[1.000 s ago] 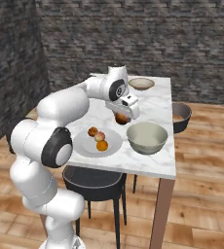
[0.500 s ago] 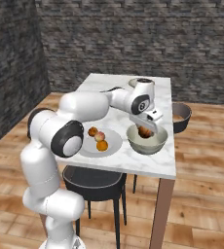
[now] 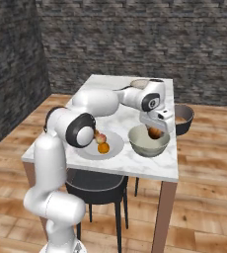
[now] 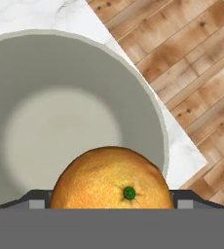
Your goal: Take the fruits from the plate on the dining counter and place two fruits in each bowl.
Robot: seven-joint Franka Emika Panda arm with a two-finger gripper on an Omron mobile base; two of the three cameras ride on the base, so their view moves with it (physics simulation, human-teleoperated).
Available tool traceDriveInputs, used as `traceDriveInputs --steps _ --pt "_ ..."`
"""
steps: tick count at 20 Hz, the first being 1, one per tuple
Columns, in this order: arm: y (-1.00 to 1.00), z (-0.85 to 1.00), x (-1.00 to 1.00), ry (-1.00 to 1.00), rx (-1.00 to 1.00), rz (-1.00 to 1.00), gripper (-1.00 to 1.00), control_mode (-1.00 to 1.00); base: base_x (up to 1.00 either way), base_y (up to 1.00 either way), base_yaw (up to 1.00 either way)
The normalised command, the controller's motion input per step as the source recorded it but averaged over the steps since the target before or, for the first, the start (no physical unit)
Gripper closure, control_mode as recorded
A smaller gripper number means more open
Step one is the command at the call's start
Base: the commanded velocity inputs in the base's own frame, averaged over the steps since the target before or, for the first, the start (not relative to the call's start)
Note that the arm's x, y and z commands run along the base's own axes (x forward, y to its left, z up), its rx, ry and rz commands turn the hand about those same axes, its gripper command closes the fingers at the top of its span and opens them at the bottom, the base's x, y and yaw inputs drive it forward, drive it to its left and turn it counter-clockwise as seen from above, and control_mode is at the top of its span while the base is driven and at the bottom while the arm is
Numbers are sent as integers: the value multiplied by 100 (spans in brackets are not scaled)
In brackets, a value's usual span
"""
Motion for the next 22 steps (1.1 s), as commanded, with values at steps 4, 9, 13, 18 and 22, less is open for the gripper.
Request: traceDriveInputs --steps 4,9,13,18,22 --pt "0 -40 17 0 0 0 100 -100 0 0 0" --pt "0 -49 11 0 0 0 100 -100 0 0 0" --pt "0 -11 2 0 0 0 100 -100 0 0 0" --pt "1 0 0 0 0 0 -100 -100 0 0 0" --pt "2 -1 0 0 0 0 -100 -100 0 0 0"
